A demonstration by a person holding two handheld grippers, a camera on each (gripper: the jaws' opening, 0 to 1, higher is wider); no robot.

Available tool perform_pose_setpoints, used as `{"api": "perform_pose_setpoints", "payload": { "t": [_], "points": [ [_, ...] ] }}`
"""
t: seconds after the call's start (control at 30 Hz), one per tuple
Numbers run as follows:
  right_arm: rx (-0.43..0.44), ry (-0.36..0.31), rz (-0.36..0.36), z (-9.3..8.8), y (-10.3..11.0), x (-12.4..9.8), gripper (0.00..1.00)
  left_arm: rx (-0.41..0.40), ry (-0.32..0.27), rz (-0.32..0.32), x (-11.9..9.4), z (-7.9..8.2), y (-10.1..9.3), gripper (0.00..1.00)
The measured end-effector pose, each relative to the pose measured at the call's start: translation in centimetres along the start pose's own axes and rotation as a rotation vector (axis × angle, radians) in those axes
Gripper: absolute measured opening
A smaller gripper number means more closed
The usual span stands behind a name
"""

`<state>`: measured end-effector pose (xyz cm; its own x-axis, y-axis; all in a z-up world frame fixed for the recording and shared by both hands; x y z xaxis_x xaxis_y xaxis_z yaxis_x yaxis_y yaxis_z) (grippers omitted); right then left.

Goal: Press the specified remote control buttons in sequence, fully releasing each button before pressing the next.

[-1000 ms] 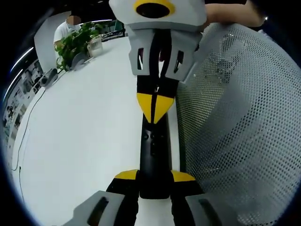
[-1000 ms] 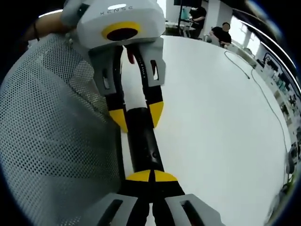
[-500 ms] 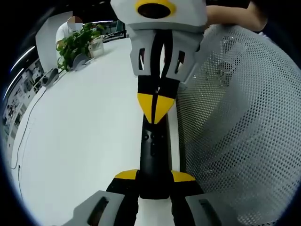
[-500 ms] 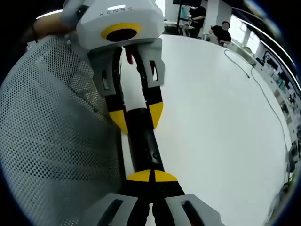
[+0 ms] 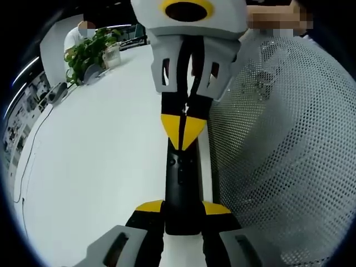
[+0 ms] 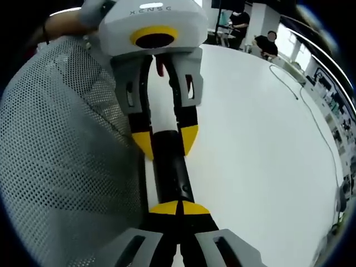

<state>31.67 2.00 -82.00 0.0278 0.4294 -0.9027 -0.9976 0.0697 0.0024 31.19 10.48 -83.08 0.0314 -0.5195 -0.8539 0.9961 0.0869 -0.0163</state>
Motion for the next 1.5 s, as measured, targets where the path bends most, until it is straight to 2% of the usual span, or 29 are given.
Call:
{"api": "perform_pose_setpoints", "payload": {
  "t": [0.17,0.2,0.37,0.47,0.6,0.67,0.9,1.07,1.27,1.5],
  "points": [
    [-0.014,0.01,-0.001,0.12,0.01,0.1,0.0,0.004,0.006,-0.002,-0.01,-0.02,-0.04,0.25],
    [-0.073,0.022,-0.013,0.2,0.03,0.14,0.0,0.005,0.007,-0.003,-0.01,-0.04,-0.04,0.25],
    [-0.031,0.012,-0.007,0.19,0.03,0.15,0.0,0.005,0.005,-0.005,-0.04,-0.11,-0.1,0.25],
    [0.014,-0.02,0.008,0.05,-0.05,0.05,0.0,0.003,0.0,-0.005,-0.07,-0.17,-0.12,0.25],
    [-0.012,0.022,0.001,0.21,0.31,0.03,0.0,-0.001,0.004,-0.003,-0.09,-0.16,-0.15,0.24],
    [-0.077,0.053,-0.019,0.15,0.4,0.0,0.0,0.0,0.005,-0.002,-0.1,-0.16,-0.17,0.24],
    [-0.062,0.049,-0.014,0.21,0.28,0.14,0.0,0.0,-0.004,-0.004,-0.13,-0.2,-0.12,0.24],
    [-0.116,0.081,-0.032,0.36,0.42,0.26,0.0,0.004,-0.011,-0.009,-0.15,-0.18,-0.05,0.24],
    [-0.068,0.013,-0.008,-0.02,0.09,-0.1,0.0,0.008,-0.014,-0.008,-0.15,-0.15,-0.03,0.25],
    [-0.077,0.004,0.02,0.08,0.46,-0.19,0.0,0.011,-0.014,-0.011,-0.14,-0.15,-0.01,0.25]
  ]
}}
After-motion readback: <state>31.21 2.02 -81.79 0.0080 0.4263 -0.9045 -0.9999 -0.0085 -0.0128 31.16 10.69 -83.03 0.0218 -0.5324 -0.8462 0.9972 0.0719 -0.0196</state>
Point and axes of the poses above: the point that each gripper's makers call its tool centre point, and the gripper's own axes: x roughly forward along the fingers, y roughly to its left, z roughly out of its top, the point moved 4 cm from there along -x, roughly backward along the fingers, and after that the axes turned 2 degrees about y, right-handed, at the moved point
